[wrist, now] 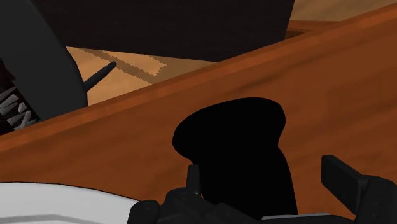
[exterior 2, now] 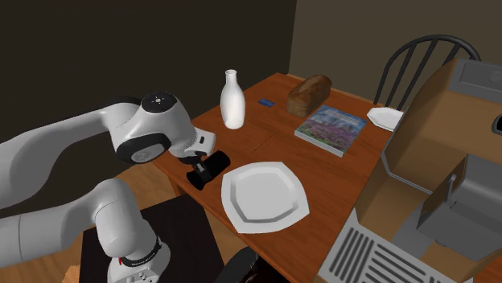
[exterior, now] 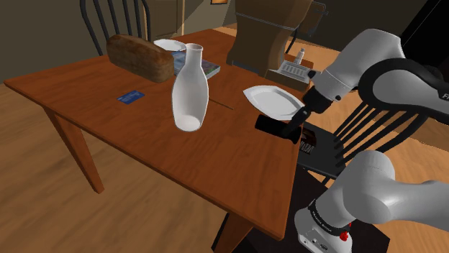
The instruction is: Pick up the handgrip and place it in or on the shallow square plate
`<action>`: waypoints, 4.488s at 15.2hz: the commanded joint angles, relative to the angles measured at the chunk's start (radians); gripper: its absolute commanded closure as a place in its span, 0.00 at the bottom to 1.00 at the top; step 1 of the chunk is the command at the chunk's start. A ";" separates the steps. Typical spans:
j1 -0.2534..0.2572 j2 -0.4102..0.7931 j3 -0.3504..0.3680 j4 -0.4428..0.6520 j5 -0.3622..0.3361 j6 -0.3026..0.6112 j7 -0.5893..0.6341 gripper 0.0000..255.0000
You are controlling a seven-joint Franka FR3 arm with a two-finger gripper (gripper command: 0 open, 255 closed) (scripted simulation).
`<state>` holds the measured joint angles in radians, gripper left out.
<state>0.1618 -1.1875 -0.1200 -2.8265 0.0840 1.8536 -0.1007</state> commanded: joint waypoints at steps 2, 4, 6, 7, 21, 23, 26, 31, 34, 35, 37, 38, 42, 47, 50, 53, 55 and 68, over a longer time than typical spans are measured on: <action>0.007 0.019 0.000 -0.009 0.061 0.006 0.001 1.00; 0.007 0.014 0.000 -0.020 0.061 0.010 0.001 1.00; 0.000 0.008 -0.010 -0.035 0.053 0.019 -0.010 1.00; 0.009 0.011 0.005 -0.049 0.064 0.037 0.004 1.00; 0.034 0.045 -0.005 0.175 0.049 -0.146 0.044 1.00; 0.036 0.055 -0.004 0.206 0.050 -0.166 0.049 1.00; 0.040 0.072 -0.002 0.254 0.051 -0.196 0.056 1.00; 0.023 0.200 -0.124 0.334 -0.023 -0.164 -0.054 1.00; 0.024 0.284 -0.195 0.396 -0.055 -0.147 -0.117 1.00; 0.026 0.313 -0.218 0.419 -0.064 -0.142 -0.138 1.00; 0.032 0.373 -0.265 0.467 -0.077 -0.134 -0.180 1.00; 0.037 0.403 -0.289 0.493 -0.082 -0.131 -0.201 1.00; 0.062 0.530 -0.386 0.607 -0.088 -0.123 -0.288 1.00; 0.072 0.582 -0.434 0.617 -0.087 -0.086 -0.334 1.00; 0.068 0.578 -0.441 0.576 -0.092 -0.048 -0.341 1.00; 0.065 0.577 -0.448 0.536 -0.095 -0.010 -0.349 1.00; 0.063 0.577 -0.453 0.510 -0.098 0.016 -0.355 1.00; 0.060 0.581 -0.466 0.459 -0.101 0.068 -0.367 0.00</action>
<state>0.2222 -0.6066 -0.5857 -2.3673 -0.0175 1.9218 -0.4678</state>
